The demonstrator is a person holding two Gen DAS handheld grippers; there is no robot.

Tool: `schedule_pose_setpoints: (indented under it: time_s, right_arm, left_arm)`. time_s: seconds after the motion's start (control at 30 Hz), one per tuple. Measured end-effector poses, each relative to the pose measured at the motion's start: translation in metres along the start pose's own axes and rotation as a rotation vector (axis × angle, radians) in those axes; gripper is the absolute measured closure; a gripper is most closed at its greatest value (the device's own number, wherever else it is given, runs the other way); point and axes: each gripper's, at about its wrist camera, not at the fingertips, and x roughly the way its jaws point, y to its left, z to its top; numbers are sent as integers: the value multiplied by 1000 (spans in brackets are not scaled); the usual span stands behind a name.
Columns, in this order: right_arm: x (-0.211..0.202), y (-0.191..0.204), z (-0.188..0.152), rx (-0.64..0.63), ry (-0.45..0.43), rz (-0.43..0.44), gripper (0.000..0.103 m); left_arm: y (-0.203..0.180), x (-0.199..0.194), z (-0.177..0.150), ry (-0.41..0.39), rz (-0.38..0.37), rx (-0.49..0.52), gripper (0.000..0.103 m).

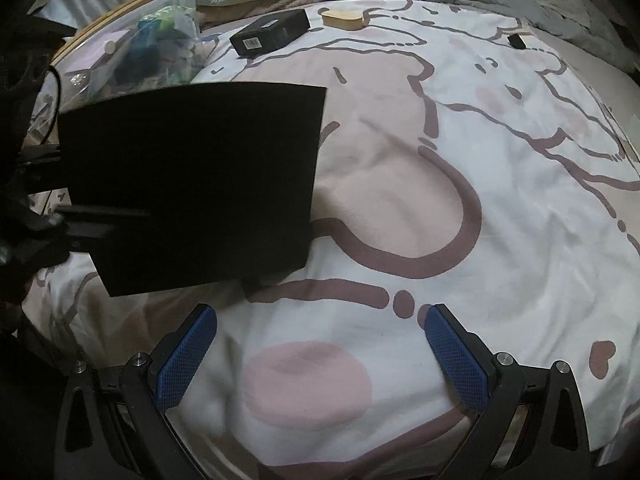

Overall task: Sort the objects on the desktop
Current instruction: 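Raise the black case upright holding it with both grippers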

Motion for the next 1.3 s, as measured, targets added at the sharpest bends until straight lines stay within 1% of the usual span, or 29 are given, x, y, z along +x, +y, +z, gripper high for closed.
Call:
schedule_pose_setpoints:
  time_s: [0.07, 0.1, 0.17, 0.3, 0.4, 0.5, 0.53, 0.57, 0.6, 0.63, 0.67, 0.7, 0.73, 0.83, 0.93, 1.03, 1.17, 1.23, 1.3]
  right_arm:
    - [-3, 0, -2, 16, -25, 25, 0]
    - [-5, -2, -5, 45, -47, 60, 0]
    - [-7, -4, -7, 75, -61, 84, 0]
    - [-7, -6, -11, 87, -90, 56, 0]
    - [-7, -4, -10, 71, -100, 46, 0]
    - [-5, -4, -7, 73, -110, 14, 0]
    - [-4, -4, -5, 71, -110, 5, 2]
    - [-2, -3, -3, 65, -109, -8, 8]
    - [-3, -1, -3, 57, -112, -25, 21]
    - [-3, 0, -3, 53, -115, -36, 30]
    - [-3, 0, -3, 53, -116, -34, 34]
    - [-3, 1, -4, 52, -115, -9, 45]
    - [-2, 2, -3, 50, -115, -1, 52]
    - [-2, 9, -1, 16, -120, 47, 53]
    - [-1, 19, 3, -25, -141, 73, 53]
    - [0, 20, 8, -27, -156, 80, 53]
    - [-11, 19, 13, -31, -207, 86, 54]
    - [-15, 23, 17, -47, -233, 87, 61]
    - [-21, 25, 19, -62, -251, 94, 65]
  left_arm:
    - [-2, 5, -2, 16, 6, 7, 51]
    - [-3, 6, -3, 16, 6, 8, 52]
    - [-5, 4, -3, 6, 3, 13, 53]
    - [-6, 0, 1, -10, -1, 4, 53]
    - [-3, -2, 3, -17, -20, -28, 53]
    - [1, -3, 5, -21, -30, -56, 54]
    - [4, -3, 5, -22, -39, -70, 54]
    - [4, -4, 5, -23, -43, -77, 54]
    - [6, -4, 5, -25, -45, -87, 54]
    - [7, -4, 5, -26, -46, -90, 54]
    - [7, -5, 5, -28, -48, -95, 54]
    - [8, -5, 5, -30, -50, -98, 54]
    - [8, -5, 5, -31, -51, -100, 54]
    - [8, -7, 6, -38, -61, -107, 54]
    - [5, -8, 7, -41, -75, -101, 54]
    - [2, -16, 10, -66, -81, -91, 54]
    - [-2, -31, 15, -105, -80, -76, 54]
    - [-5, -37, 17, -121, -72, -62, 54]
    - [-8, -42, 18, -135, -58, -42, 54]
